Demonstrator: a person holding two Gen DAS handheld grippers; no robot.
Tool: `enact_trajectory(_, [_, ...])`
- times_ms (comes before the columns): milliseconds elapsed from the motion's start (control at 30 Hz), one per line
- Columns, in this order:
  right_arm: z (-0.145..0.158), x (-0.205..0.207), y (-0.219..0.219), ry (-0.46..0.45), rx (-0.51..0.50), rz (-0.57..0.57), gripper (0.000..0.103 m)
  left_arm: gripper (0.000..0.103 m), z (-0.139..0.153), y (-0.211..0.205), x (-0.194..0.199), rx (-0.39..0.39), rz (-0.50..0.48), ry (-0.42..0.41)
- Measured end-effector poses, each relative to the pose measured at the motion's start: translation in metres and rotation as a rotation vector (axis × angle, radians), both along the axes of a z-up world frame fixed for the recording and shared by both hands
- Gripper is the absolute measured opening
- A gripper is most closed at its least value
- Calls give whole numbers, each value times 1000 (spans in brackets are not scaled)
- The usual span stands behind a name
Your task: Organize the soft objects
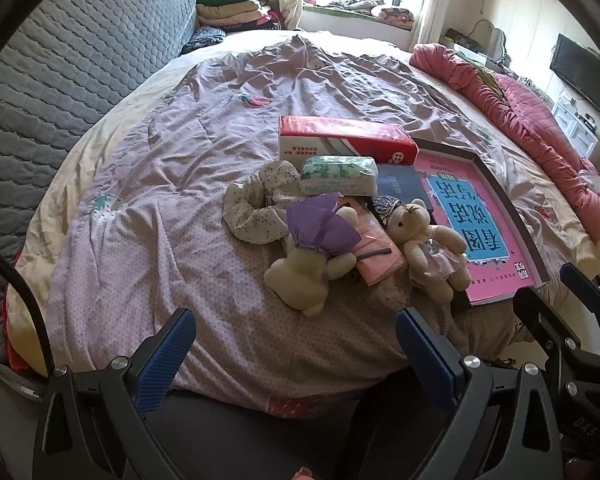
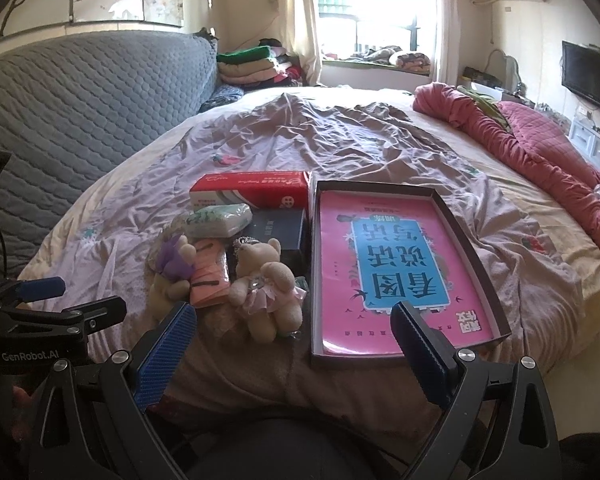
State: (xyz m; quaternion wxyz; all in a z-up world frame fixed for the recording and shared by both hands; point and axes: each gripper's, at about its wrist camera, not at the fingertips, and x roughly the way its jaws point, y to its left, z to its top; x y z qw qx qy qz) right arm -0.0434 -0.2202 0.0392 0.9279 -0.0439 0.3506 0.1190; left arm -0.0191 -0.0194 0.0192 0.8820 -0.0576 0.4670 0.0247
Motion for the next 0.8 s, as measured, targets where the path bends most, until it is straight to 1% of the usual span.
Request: enact_trajectory(800, [-3,2,-4,9,-3,-17,98,101,-3,0,0,2,1,11])
